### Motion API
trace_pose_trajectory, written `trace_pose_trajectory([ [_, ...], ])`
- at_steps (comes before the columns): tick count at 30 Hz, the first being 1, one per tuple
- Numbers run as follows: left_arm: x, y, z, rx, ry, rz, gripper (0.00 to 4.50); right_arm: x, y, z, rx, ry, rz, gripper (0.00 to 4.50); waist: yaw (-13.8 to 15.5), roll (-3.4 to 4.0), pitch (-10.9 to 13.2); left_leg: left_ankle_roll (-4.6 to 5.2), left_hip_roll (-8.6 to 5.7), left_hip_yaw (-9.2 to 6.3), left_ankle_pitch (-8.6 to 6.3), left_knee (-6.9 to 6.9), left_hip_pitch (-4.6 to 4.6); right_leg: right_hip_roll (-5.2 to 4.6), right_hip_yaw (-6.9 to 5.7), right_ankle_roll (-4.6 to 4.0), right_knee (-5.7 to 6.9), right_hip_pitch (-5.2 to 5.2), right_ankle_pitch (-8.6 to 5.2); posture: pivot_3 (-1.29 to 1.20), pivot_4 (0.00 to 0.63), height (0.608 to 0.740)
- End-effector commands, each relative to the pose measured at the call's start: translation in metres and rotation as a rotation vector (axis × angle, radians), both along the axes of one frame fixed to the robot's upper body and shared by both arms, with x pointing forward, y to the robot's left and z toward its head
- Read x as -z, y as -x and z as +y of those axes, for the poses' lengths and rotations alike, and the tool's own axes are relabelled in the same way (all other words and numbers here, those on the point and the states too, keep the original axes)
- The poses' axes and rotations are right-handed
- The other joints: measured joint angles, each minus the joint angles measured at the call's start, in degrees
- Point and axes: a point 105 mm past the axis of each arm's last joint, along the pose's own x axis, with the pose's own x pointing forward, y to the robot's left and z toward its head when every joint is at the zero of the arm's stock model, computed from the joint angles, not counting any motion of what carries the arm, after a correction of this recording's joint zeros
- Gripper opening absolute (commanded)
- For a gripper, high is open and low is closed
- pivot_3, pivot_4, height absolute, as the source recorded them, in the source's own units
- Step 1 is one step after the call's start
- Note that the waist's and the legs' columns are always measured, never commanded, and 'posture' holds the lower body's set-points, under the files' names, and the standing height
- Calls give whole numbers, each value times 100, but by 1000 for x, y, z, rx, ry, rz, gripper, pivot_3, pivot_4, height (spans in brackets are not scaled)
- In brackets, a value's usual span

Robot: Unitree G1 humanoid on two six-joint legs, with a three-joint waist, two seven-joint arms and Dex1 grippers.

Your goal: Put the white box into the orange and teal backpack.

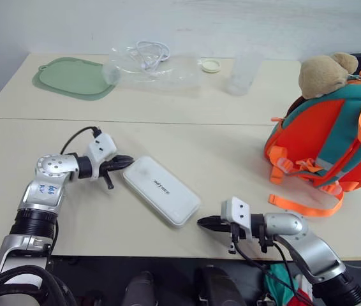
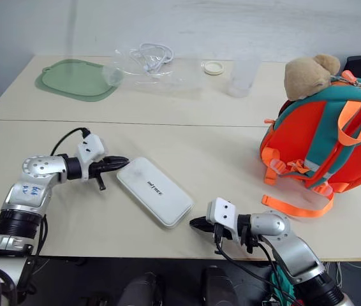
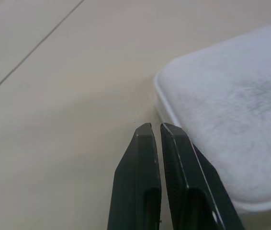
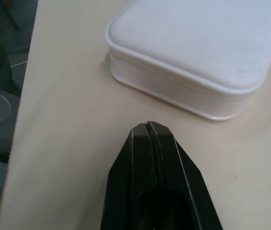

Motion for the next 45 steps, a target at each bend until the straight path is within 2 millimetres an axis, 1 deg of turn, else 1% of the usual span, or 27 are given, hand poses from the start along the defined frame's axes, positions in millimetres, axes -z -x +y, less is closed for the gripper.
trace_pose_trajectory([
  [1,6,18,-6,86,-3,98,290,-5,-1,5,16,-36,5,0,-19,0,0,0,0,0,0,1,0,0,1,0,1,0,0,0,150,740],
  [5,13,32,-7,95,-1,178,290,-15,-11,-4,122,-91,15,0,-3,0,0,-2,3,-2,-1,1,6,0,4,0,3,5,0,0,150,740],
  [11,19,54,-23,112,48,223,290,-28,-28,-43,253,-52,-14,0,22,1,0,7,-6,-9,-6,3,7,-17,2,0,2,12,0,0,150,740],
  [15,26,67,-35,91,81,254,290,-29,-37,-61,302,-19,-19,0,7,1,0,9,-7,-9,-7,2,7,-18,3,0,0,13,0,0,150,740],
  [18,29,68,-40,55,102,240,290,-24,-39,-67,305,12,-3,0,6,5,2,8,-5,-11,-7,2,9,-15,3,0,1,14,0,0,150,740],
  [21,28,67,-37,18,104,216,290,-17,-37,-71,297,45,16,0,5,5,2,8,-5,-10,-7,1,8,-14,3,0,1,13,0,0,150,740],
  [24,23,68,-24,-28,124,218,290,-17,-38,-78,307,61,15,0,4,5,2,9,-4,-11,-7,2,9,-14,4,0,0,14,0,0,150,740],
  [26,18,69,-14,-66,132,222,670,-20,-39,-83,320,65,8,0,-6,5,2,8,-3,-11,-7,1,9,-13,3,0,0,14,0,0,150,740],
  [27,19,69,-4,-116,118,267,861,-22,-40,-87,326,72,1,0,-8,5,2,8,-2,-11,-6,0,9,-13,3,0,0,13,0,0,150,740],
  [28,18,74,7,-153,140,342,1142,-25,-43,-93,332,81,-14,0,-11,5,2,8,-2,-12,-6,-2,10,-13,3,0,0,13,0,0,150,740],
  [30,13,82,18,-218,206,487,1761,-30,-48,-100,348,88,-35,0,-21,8,4,7,-2,-13,-6,-3,10,-12,4,-1,0,13,0,0,150,740],
  [33,6,92,18,-274,312,744,2738,-33,-56,-102,338,94,-55,0,-12,10,6,7,-4,-14,-5,-3,10,-14,2,-1,-1,14,-1,0,150,740],
  [35,5,95,16,-300,336,844,3373,-33,-59,-101,332,94,-60,0,6,12,7,6,-7,-16,-5,-3,9,-15,0,-1,-1,13,-1,0,150,740],
  [36,5,95,13,-313,373,915,3639,-32,-61,-100,321,96,-61,0,12,12,7,6,-9,-18,-5,-3,7,-15,0,0,-1,13,-1,0,150,740],
  [38,3,93,6,-291,447,1031,4256,-31,-62,-96,298,100,-65,0,9,12,7,5,-10,-21,-4,-1,5,-15,-1,0,-1,13,-1,0,150,740],
  [39,2,90,0,-266,493,1086,4492,-30,-62,-93,282,102,-65,0,4,12,7,4,-9,-20,-4,-1,5,-14,0,0,-1,12,-1,0,150,740],
  [41,7,80,-8,-282,513,1118,4492,-29,-61,-88,258,99,-61,0,-1,12,7,1,-9,-20,-2,0,6,-14,1,0,1,13,-1,0,150,740],
  [43,12,76,-15,-295,517,1157,4492,-29,-61,-85,246,95,-56,0,-1,12,7,1,-9,-20,-2,0,6,-14,1,0,3,12,-1,0,150,740],
  [45,15,80,-25,-257,501,1226,4492,-29,-59,-82,237,93,-52,0,-1,13,7,0,-9,-20,-2,0,8,-16,2,1,3,13,-1,0,150,740],
])
